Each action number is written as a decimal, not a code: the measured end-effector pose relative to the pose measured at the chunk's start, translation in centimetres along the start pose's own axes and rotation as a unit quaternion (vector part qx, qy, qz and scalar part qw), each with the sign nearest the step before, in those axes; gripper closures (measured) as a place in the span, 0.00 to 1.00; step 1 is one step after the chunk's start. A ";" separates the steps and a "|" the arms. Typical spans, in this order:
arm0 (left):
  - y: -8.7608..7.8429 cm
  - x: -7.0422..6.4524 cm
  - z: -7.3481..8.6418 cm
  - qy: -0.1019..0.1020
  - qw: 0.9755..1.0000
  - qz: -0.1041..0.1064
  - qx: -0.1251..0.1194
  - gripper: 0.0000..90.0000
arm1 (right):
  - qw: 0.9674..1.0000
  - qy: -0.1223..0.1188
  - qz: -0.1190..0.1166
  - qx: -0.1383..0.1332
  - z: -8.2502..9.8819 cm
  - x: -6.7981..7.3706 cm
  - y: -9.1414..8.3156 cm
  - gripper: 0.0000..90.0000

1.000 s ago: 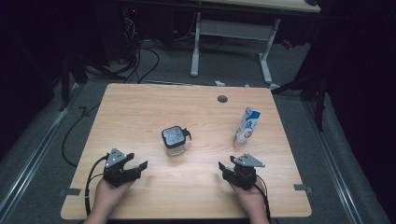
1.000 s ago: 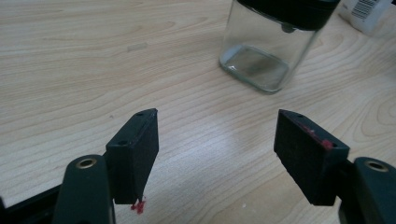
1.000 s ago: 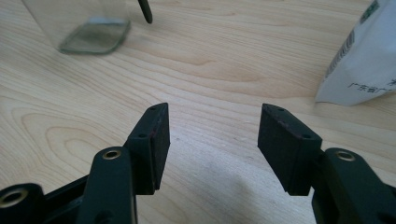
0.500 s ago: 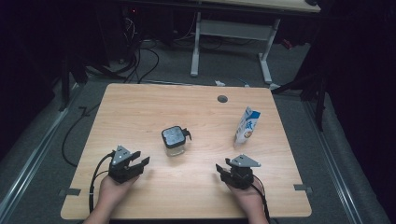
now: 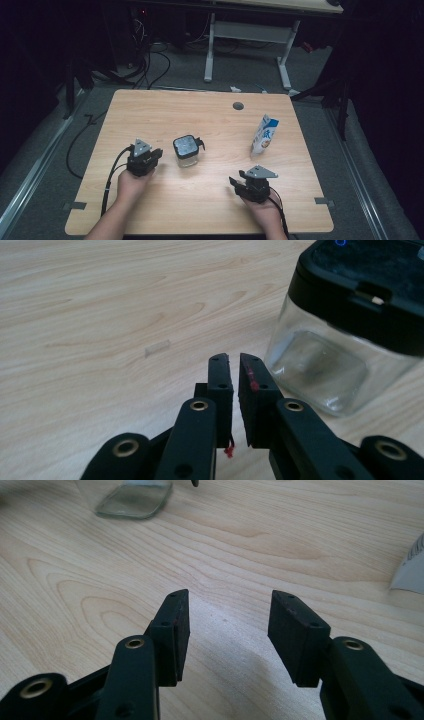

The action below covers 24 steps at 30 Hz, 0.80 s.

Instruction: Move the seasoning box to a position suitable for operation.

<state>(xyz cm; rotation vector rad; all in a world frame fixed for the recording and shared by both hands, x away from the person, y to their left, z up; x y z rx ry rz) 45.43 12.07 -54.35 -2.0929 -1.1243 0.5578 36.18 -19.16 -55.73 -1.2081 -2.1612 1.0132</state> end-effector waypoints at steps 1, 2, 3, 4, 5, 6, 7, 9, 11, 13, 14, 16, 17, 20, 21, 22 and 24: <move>0.2 -0.1 -0.3 -0.001 1.000 0.001 -0.003 0.94 | 1.000 -0.002 0.004 0.001 0.0 0.0 0.0 0.56; 0.4 -0.1 -0.6 -0.002 1.000 0.001 -0.004 0.94 | 1.000 -0.002 0.006 0.002 0.0 0.0 0.1 0.55; 0.6 -0.2 -0.8 0.000 1.000 0.000 -0.005 0.94 | 1.000 -0.002 0.005 0.006 0.0 0.0 0.1 0.53; 0.6 -0.2 -0.8 0.000 1.000 0.000 -0.005 0.94 | 1.000 0.000 0.006 0.010 0.1 -0.1 0.2 0.51; 0.8 -0.4 -1.3 0.002 1.000 0.000 -0.007 0.94 | 1.000 0.001 0.007 0.012 0.1 -0.1 0.3 0.49; 0.8 -0.4 -1.3 0.002 1.000 0.000 -0.007 0.94 | 1.000 0.001 0.007 0.014 0.1 -0.1 0.3 0.48; 0.9 -0.5 -1.7 0.004 1.000 -0.002 -0.013 0.93 | 1.000 0.004 0.009 0.014 0.1 -0.2 0.4 0.46; 1.0 -0.6 -2.0 0.005 1.000 -0.006 -0.013 0.92 | 1.000 0.010 0.009 0.015 0.0 -0.2 0.5 0.39; 1.1 -0.7 -2.3 0.008 1.000 -0.007 -0.016 0.91 | 1.000 0.008 0.008 0.014 -0.1 -0.1 0.5 0.32; 1.1 -0.7 -2.4 0.007 1.000 -0.006 -0.017 0.90 | 1.000 0.008 0.006 0.013 -0.2 0.0 0.6 0.27; 1.2 -0.7 -2.6 0.010 1.000 -0.006 -0.016 0.90 | 1.000 0.012 0.005 0.013 -0.3 0.1 0.6 0.27; 1.3 -0.8 -2.8 0.013 1.000 -0.007 -0.015 0.91 | 1.000 0.012 0.004 0.009 -0.4 0.1 0.7 0.26; 1.4 -0.8 -2.9 0.015 1.000 -0.009 -0.018 0.93 | 1.000 0.012 0.007 0.009 -0.4 0.2 0.7 0.25; 1.5 -0.6 -3.1 0.013 1.000 -0.009 -0.022 0.97 | 1.000 0.013 0.008 0.010 -0.4 0.2 0.7 0.26; 1.5 -0.5 -3.1 0.008 1.000 -0.008 -0.023 0.97 | 1.000 0.012 0.007 0.009 -0.4 0.2 0.7 0.26; 1.7 -0.4 -3.2 0.005 1.000 -0.006 -0.024 1.00 | 1.000 0.011 0.008 0.007 -0.4 0.3 0.6 0.25; 2.0 -0.4 -3.2 0.006 1.000 -0.004 -0.016 1.00 | 1.000 0.011 0.008 0.007 -0.4 0.3 0.6 0.25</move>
Point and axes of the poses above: each handheld gripper's, and its own axes: y roughly forward along the jaws, z roughly out of its underside, x roughly to its left, the point moved 6 cm from there along y, roughly forward along the jaws, and after that the axes turned 14 degrees about x, right-handed, at the moved point
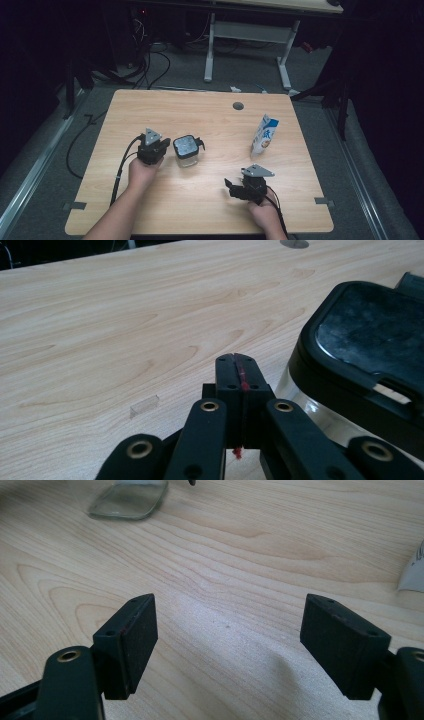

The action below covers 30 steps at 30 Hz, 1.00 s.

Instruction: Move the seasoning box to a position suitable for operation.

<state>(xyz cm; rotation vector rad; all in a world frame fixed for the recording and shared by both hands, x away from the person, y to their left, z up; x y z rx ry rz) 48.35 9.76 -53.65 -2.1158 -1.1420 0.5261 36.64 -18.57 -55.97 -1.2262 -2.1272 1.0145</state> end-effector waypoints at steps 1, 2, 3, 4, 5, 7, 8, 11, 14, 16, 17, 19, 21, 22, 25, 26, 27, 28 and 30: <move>0.0 0.0 0.0 0.000 1.000 0.000 0.000 1.00 | 1.000 0.000 0.002 0.000 0.0 0.0 0.0 0.26; 0.1 -0.1 -0.1 0.001 1.000 0.001 0.002 1.00 | 1.000 0.000 0.002 0.000 0.0 0.0 0.0 0.26; 0.1 -0.1 -0.2 0.002 1.000 0.001 0.001 1.00 | 1.000 -0.003 0.003 0.001 0.0 0.0 0.0 0.25; 0.0 -0.2 -0.3 0.003 1.000 0.002 -0.002 1.00 | 1.000 -0.003 0.003 0.001 0.0 0.0 0.0 0.25; 0.0 -0.3 -0.7 0.003 1.000 0.006 -0.006 1.00 | 1.000 -0.004 0.003 0.000 0.0 0.0 0.0 0.25; 0.1 -0.5 -0.9 0.006 1.000 0.007 -0.007 1.00 | 1.000 -0.004 0.001 0.000 0.0 0.0 0.0 0.24; 0.1 -0.6 -1.1 0.010 1.000 0.006 -0.010 1.00 | 1.000 -0.004 0.001 0.000 0.0 0.0 0.0 0.24; 0.6 -1.0 -1.3 0.015 1.000 0.006 -0.007 1.00 | 1.000 -0.008 -0.001 0.000 0.0 0.0 0.0 0.24; 0.8 -1.1 -1.2 0.013 1.000 0.009 -0.004 1.00 | 1.000 -0.012 -0.006 -0.001 0.0 0.1 -0.1 0.23; 0.9 -1.2 -1.1 0.013 1.000 0.010 -0.003 1.00 | 1.000 -0.013 -0.007 -0.003 0.0 0.2 -0.1 0.23; 0.9 -1.2 -1.0 0.014 1.000 0.010 -0.003 1.00 | 1.000 -0.014 -0.006 -0.002 0.1 0.2 -0.1 0.23; 0.9 -1.3 -1.0 0.015 1.000 0.011 -0.002 1.00 | 1.000 -0.013 -0.007 -0.002 0.0 0.2 -0.1 0.23; 0.8 -1.4 -0.9 0.018 1.000 0.013 -0.001 1.00 | 1.000 -0.014 -0.008 -0.003 0.0 0.1 -0.1 0.23; 0.7 -1.6 -0.9 0.021 1.000 0.013 -0.003 1.00 | 1.000 -0.015 -0.007 -0.002 0.0 0.1 -0.1 0.23; 0.5 -1.9 -0.8 0.023 1.000 0.018 -0.009 1.00 | 1.000 -0.015 -0.007 -0.003 0.0 0.1 -0.2 0.23; 0.5 -1.9 -0.8 0.023 1.000 0.018 -0.009 1.00 | 1.000 -0.015 -0.006 -0.004 0.0 0.0 -0.2 0.23; 0.4 -2.0 -0.7 0.023 0.999 0.020 -0.011 1.00 | 1.000 -0.014 -0.006 -0.004 0.0 0.0 -0.2 0.23; 0.4 -2.0 -0.7 0.023 0.999 0.020 -0.011 1.00 | 1.000 -0.014 -0.006 -0.004 0.0 0.0 -0.2 0.23; 0.3 -2.2 -0.4 0.024 0.999 0.024 -0.012 1.00 | 1.000 -0.014 -0.004 -0.002 0.0 0.1 -0.1 0.23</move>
Point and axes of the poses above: each handheld gripper's, and its own axes: y roughly forward along the jaws, z roughly out of its underside, x roughly to its left, the point moved 6 cm from there along y, roughly forward along the jaws, and after that the axes turned 14 degrees about x, right-handed, at the moved point
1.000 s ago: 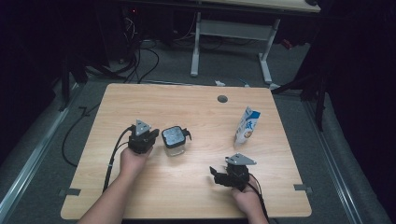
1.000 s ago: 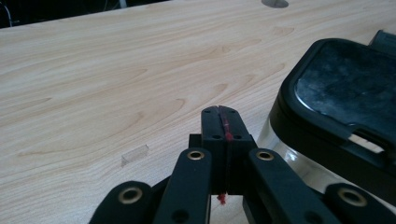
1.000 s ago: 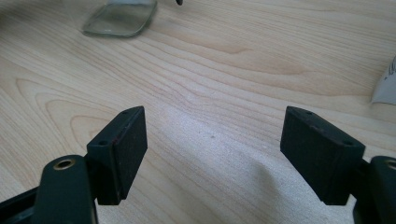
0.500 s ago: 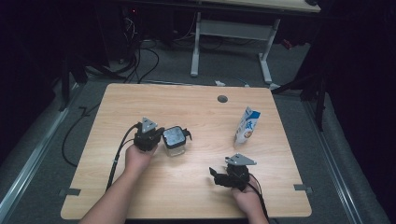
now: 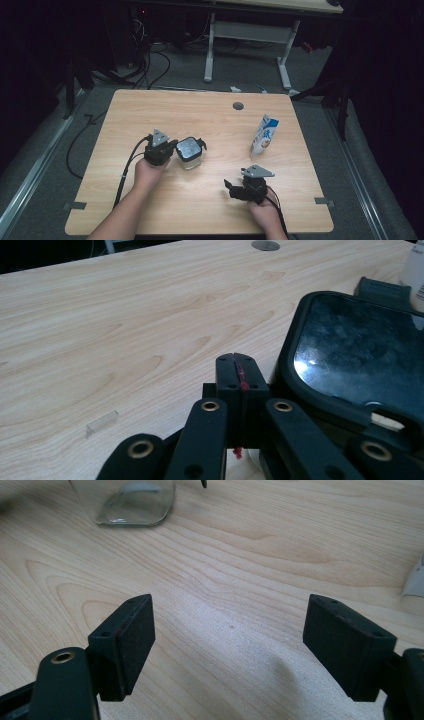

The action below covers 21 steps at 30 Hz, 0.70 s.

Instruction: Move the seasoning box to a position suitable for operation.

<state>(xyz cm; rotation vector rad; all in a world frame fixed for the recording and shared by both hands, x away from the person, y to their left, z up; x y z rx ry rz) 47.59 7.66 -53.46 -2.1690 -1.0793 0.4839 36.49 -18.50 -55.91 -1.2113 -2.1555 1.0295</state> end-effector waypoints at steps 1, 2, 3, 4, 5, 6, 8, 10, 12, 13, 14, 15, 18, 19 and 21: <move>-0.1 -0.2 0.1 0.000 1.000 0.003 -0.001 1.00 | 1.000 -0.001 0.001 0.001 0.0 0.0 0.0 0.23; -0.1 -0.3 0.2 0.002 1.000 0.003 -0.002 1.00 | 1.000 -0.002 0.001 0.002 0.0 0.1 0.1 0.23; -0.2 -0.5 0.4 0.004 1.000 0.004 -0.002 1.00 | 1.000 -0.002 0.001 0.003 0.1 0.1 0.1 0.23; -0.2 -0.5 0.4 0.004 1.000 0.004 -0.002 1.00 | 1.000 -0.002 0.001 0.003 0.1 0.1 0.1 0.23; -0.4 -0.7 0.6 0.005 1.000 0.008 -0.004 1.00 | 1.000 -0.002 0.001 0.003 0.1 0.1 0.1 0.23; -0.5 -0.8 0.7 0.006 1.000 0.007 -0.005 1.00 | 1.000 -0.002 0.001 0.003 0.1 0.0 0.1 0.23; -0.6 -0.9 0.8 0.006 1.000 0.008 -0.005 1.00 | 1.000 -0.002 0.002 0.003 0.1 0.0 0.1 0.23; -0.8 -1.1 1.1 0.007 1.000 0.011 -0.007 1.00 | 1.000 -0.002 0.002 0.004 0.1 0.0 0.2 0.23; -0.9 -1.3 1.2 0.008 1.000 0.014 -0.006 1.00 | 1.000 -0.005 0.003 0.005 0.1 0.0 0.2 0.23; -1.0 -1.4 1.3 0.009 1.000 0.014 -0.007 1.00 | 1.000 -0.006 0.004 0.006 0.1 0.0 0.3 0.23; -1.0 -1.5 1.3 0.010 1.000 0.015 -0.008 1.00 | 1.000 -0.005 0.004 0.007 0.1 0.1 0.3 0.23; -1.0 -1.5 1.3 0.010 1.000 0.015 -0.008 1.00 | 1.000 -0.005 0.004 0.007 0.1 0.1 0.3 0.23; -1.3 -2.0 1.5 0.012 1.000 0.019 -0.011 1.00 | 1.000 -0.007 0.005 0.010 0.2 0.1 0.4 0.22; -1.3 -2.0 1.5 0.012 1.000 0.019 -0.011 1.00 | 1.000 -0.007 0.005 0.010 0.2 0.1 0.4 0.22; -1.5 -2.3 1.7 0.014 1.000 0.022 -0.013 1.00 | 1.000 -0.008 0.005 0.011 0.2 0.1 0.5 0.22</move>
Point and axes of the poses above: each handheld gripper's, and its own axes: y roughly forward along the jaws, z roughly out of its underside, x roughly to its left, the point moved 6 cm from there along y, roughly forward along the jaws, and after that the axes turned 14 degrees about x, right-handed, at the moved point
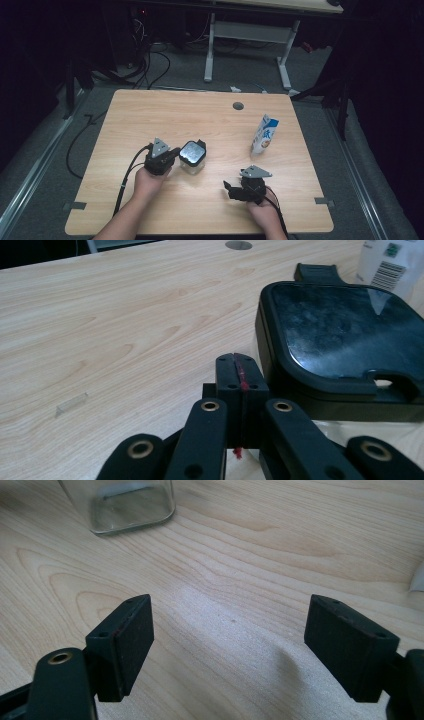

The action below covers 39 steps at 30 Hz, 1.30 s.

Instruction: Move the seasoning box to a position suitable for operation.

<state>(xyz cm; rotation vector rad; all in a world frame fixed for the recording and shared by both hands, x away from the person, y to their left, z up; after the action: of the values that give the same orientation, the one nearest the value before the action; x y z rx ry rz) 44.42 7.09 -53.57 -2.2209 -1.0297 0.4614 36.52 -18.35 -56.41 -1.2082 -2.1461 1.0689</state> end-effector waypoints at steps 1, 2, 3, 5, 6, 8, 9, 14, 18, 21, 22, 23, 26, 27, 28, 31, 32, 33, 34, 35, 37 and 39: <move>-0.1 -0.1 0.1 0.000 1.000 0.001 -0.002 1.00 | 1.000 0.000 0.000 0.000 0.0 0.0 0.0 0.22; -0.2 -0.3 0.2 0.000 1.000 0.003 -0.003 1.00 | 1.000 -0.001 -0.001 0.001 0.0 0.0 0.0 0.22; -0.3 -0.4 0.3 0.002 1.000 0.005 -0.002 1.00 | 1.000 0.000 -0.001 0.001 0.0 0.0 0.0 0.22; -0.5 -0.8 0.4 0.003 1.000 0.007 -0.006 1.00 | 1.000 0.000 -0.001 0.001 0.0 0.0 0.0 0.22; -0.6 -1.0 0.4 0.005 1.000 0.008 -0.008 1.00 | 1.000 0.000 -0.001 0.001 0.0 0.0 0.0 0.22; -0.9 -1.3 0.5 0.007 1.000 0.010 -0.011 1.00 | 1.000 -0.001 -0.001 0.001 0.0 0.0 0.0 0.22; -1.0 -1.5 0.6 0.009 1.000 0.011 -0.011 1.00 | 1.000 0.000 -0.001 0.002 0.0 0.0 0.0 0.22; -1.5 -2.1 0.8 0.011 1.000 0.015 -0.015 1.00 | 1.000 0.000 -0.003 0.000 0.0 0.0 0.0 0.22; -1.7 -2.5 1.0 0.012 1.000 0.016 -0.016 1.00 | 1.000 0.000 -0.003 -0.001 0.0 0.0 0.0 0.22; -1.8 -2.9 1.2 0.010 1.000 0.023 -0.018 1.00 | 1.000 0.000 -0.002 -0.001 0.0 0.0 0.0 0.22; -1.9 -3.2 1.4 0.011 0.999 0.026 -0.018 1.00 | 1.000 0.000 -0.002 -0.001 0.0 0.0 0.0 0.22; -1.9 -3.2 1.4 0.011 0.999 0.026 -0.018 1.00 | 1.000 0.000 -0.002 -0.001 0.0 0.0 0.0 0.22; -2.1 -3.8 1.6 0.013 0.999 0.031 -0.021 1.00 | 1.000 -0.001 -0.002 -0.001 0.0 0.0 0.0 0.22; -2.1 -3.9 1.7 0.014 0.999 0.032 -0.022 1.00 | 1.000 -0.001 -0.003 -0.001 0.0 0.0 0.0 0.22; -2.2 -4.3 1.8 0.015 0.999 0.035 -0.021 1.00 | 1.000 -0.001 -0.002 -0.001 0.0 0.0 0.0 0.22; -2.2 -4.6 1.9 0.014 0.999 0.037 -0.022 1.00 | 1.000 -0.001 -0.002 -0.001 0.0 0.0 0.0 0.22; -2.2 -4.7 2.0 0.016 0.999 0.039 -0.021 1.00 | 1.000 -0.001 -0.002 -0.001 0.0 0.0 0.0 0.22; -2.2 -4.8 2.0 0.016 0.999 0.041 -0.022 1.00 | 1.000 -0.001 -0.002 -0.001 0.0 0.0 0.0 0.22; -2.2 -4.9 2.0 0.016 0.999 0.042 -0.023 1.00 | 1.000 -0.001 -0.002 -0.001 0.0 0.0 0.0 0.22; -2.2 -5.1 2.1 0.017 0.999 0.043 -0.022 1.00 | 1.000 -0.001 -0.002 -0.002 0.0 0.0 0.0 0.22; -2.2 -5.3 2.1 0.018 0.999 0.044 -0.023 1.00 | 1.000 -0.002 -0.002 -0.002 0.0 0.0 0.0 0.22; -2.1 -5.6 2.2 0.020 0.998 0.048 -0.023 1.00 | 1.000 -0.001 -0.002 -0.002 0.0 0.0 0.0 0.22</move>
<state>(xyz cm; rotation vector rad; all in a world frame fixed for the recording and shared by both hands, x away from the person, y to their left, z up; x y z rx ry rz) 38.52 4.65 -53.46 -2.3192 -0.9253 0.4377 36.51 -18.38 -56.40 -1.2039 -2.1522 1.0639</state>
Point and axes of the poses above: each handheld gripper's, and its own axes: y roughly forward along the jaws, z roughly out of its underside, x roughly to its left, the point moved 6 cm from there along y, roughly forward along the jaws, and after that the axes turned 14 degrees about x, right-handed, at the moved point
